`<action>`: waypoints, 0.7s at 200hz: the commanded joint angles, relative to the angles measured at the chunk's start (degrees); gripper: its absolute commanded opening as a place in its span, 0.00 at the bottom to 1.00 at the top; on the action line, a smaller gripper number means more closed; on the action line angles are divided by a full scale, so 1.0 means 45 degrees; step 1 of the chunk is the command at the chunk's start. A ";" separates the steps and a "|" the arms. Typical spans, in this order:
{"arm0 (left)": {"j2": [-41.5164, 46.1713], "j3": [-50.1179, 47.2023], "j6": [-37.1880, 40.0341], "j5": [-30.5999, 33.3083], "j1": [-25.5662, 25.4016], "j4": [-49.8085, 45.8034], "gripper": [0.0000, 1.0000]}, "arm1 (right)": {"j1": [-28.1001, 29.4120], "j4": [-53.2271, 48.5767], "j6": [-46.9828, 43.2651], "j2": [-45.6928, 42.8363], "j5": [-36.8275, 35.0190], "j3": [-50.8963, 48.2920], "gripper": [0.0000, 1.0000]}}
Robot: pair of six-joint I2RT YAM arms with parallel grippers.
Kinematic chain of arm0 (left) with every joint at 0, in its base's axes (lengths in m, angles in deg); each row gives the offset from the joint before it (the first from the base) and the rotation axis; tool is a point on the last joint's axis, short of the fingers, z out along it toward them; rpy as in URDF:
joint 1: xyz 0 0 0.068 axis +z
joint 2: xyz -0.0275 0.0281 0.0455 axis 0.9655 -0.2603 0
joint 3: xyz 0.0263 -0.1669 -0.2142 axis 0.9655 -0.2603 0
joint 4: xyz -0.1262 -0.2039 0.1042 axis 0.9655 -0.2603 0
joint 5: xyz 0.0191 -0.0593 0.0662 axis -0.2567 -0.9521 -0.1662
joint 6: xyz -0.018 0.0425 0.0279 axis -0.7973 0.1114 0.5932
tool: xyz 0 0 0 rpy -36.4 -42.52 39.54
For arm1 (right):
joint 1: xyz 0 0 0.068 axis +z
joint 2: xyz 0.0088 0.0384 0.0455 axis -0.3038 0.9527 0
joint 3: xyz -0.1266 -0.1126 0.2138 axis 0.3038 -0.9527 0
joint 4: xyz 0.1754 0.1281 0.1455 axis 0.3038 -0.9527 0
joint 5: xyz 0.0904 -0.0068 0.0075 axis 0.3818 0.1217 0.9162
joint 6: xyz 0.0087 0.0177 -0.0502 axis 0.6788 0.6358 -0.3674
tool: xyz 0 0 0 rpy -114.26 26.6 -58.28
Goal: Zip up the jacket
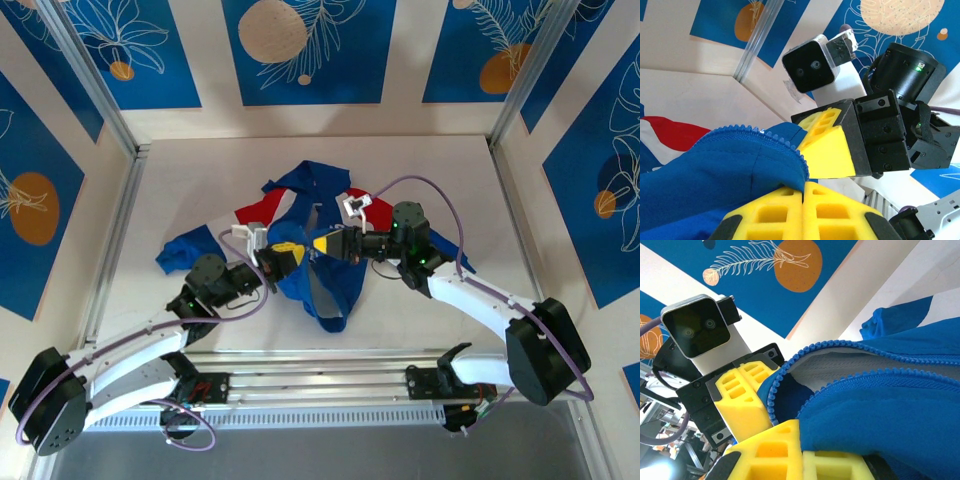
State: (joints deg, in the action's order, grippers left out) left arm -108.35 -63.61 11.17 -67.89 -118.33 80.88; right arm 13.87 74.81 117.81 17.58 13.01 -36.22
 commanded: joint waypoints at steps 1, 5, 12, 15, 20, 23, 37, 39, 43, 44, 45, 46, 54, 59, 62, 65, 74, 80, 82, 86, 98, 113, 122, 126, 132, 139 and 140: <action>0.0321 -0.0090 -0.0465 0.0253 -0.0136 0.0950 0.00 | 0.0098 0.0687 0.0070 -0.0256 -0.0230 0.0088 0.00; 0.0327 -0.0123 -0.0522 0.0268 -0.0127 0.0996 0.00 | 0.0098 0.0727 0.0089 -0.0264 -0.0242 0.0051 0.00; 0.0338 -0.0196 -0.0612 0.0277 -0.0127 0.1091 0.00 | 0.0098 0.0805 0.0152 -0.0260 -0.0252 0.0025 0.00; 0.0343 -0.0221 -0.0660 0.0288 -0.0135 0.1132 0.00 | 0.0108 0.0832 0.0157 -0.0262 -0.0269 0.0024 0.00; 0.0353 -0.0275 -0.0728 0.0345 -0.0118 0.1196 0.00 | 0.0116 0.0866 0.0179 -0.0255 -0.0272 0.0019 0.00; 0.0365 -0.0304 -0.0760 0.0384 -0.0134 0.1231 0.00 | 0.0117 0.0876 0.0192 -0.0259 -0.0274 0.0012 0.00; 0.0351 -0.0389 -0.0931 0.0451 -0.0136 0.1322 0.00 | 0.0118 0.0898 0.0210 -0.0277 -0.0272 0.0013 0.00; 0.0346 -0.0389 -0.0943 0.0468 -0.0127 0.1308 0.00 | 0.0118 0.0897 0.0213 -0.0278 -0.0272 0.0007 0.00; 0.0344 -0.0389 -0.0984 0.0473 -0.0133 0.1288 0.00 | 0.0123 0.0897 0.0211 -0.0279 -0.0272 0.0015 0.00; 0.0334 -0.0389 -0.0992 0.0473 -0.0125 0.1286 0.00 | 0.0120 0.0897 0.0212 -0.0282 -0.0272 0.0020 0.00; 0.0339 -0.0379 -0.0986 0.0473 -0.0121 0.1275 0.00 | 0.0119 0.0907 0.0213 -0.0273 -0.0272 0.0022 0.00; 0.0342 -0.0375 -0.0993 0.0473 -0.0119 0.1269 0.00 | 0.0118 0.0911 0.0204 -0.0279 -0.0272 0.0023 0.00; 0.0278 -0.0370 -0.1066 0.0473 -0.0122 0.1262 0.00 | 0.0118 0.0906 0.0190 -0.0289 -0.0272 0.0014 0.00; 0.0246 -0.0351 -0.1088 0.0473 -0.0131 0.1306 0.00 | 0.0098 0.0914 0.0189 -0.0294 -0.0272 0.0024 0.00; 0.0219 -0.0367 -0.1108 0.0456 -0.0133 0.1347 0.00 | 0.0113 0.0916 0.0189 -0.0293 -0.0272 0.0007 0.00; 0.0189 -0.0369 -0.1125 0.0444 -0.0136 0.1391 0.00 | 0.0117 0.0921 0.0198 -0.0295 -0.0262 0.0012 0.00; 0.0107 -0.0350 -0.1174 0.0400 -0.0132 0.1523 0.00 | 0.0119 0.0954 0.0231 -0.0268 -0.0272 0.0009 0.00; 0.0059 -0.0331 -0.1203 0.0366 -0.0134 0.1570 0.00 | 0.0120 0.0975 0.0251 -0.0270 -0.0272 0.0008 0.00; 0.0043 -0.0316 -0.1211 0.0359 -0.0121 0.1575 0.00 | 0.0118 0.0989 0.0242 -0.0266 -0.0272 0.0006 0.00; 0.0027 -0.0297 -0.1204 0.0345 -0.0128 0.1576 0.00 | 0.0118 0.1009 0.0248 -0.0282 -0.0272 0.0005 0.00; -0.0055 -0.0225 -0.1218 0.0266 -0.0136 0.1605 0.00 | 0.0118 0.1053 0.0289 -0.0257 -0.0272 0.0036 0.00; -0.0150 -0.0157 -0.1214 0.0183 -0.0130 0.1615 0.00 | 0.0118 0.1082 0.0295 -0.0265 -0.0277 0.0061 0.00; -0.0182 -0.0155 -0.1219 0.0161 -0.0136 0.1615 0.00 | 0.0118 0.1110 0.0297 -0.0255 -0.0272 0.0063 0.00; -0.0188 -0.0155 -0.1215 0.0178 -0.0136 0.1613 0.00 | 0.0115 0.1112 0.0308 -0.0264 -0.0272 0.0063 0.00; -0.0213 -0.0173 -0.1245 0.0195 -0.0123 0.1630 0.00 | 0.0118 0.1121 0.0321 -0.0260 -0.0272 0.0067 0.00; -0.0234 -0.0203 -0.1263 0.0201 -0.0124 0.1668 0.00 | 0.0118 0.1129 0.0326 -0.0259 -0.0272 0.0065 0.00; -0.0238 -0.0208 -0.1268 0.0210 -0.0121 0.1681 0.00 | 0.0118 0.1130 0.0328 -0.0252 -0.0272 0.0074 0.00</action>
State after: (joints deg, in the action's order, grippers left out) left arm -109.22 -65.05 6.06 -66.45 -118.33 84.77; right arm 14.02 77.54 118.93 17.58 12.20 -36.22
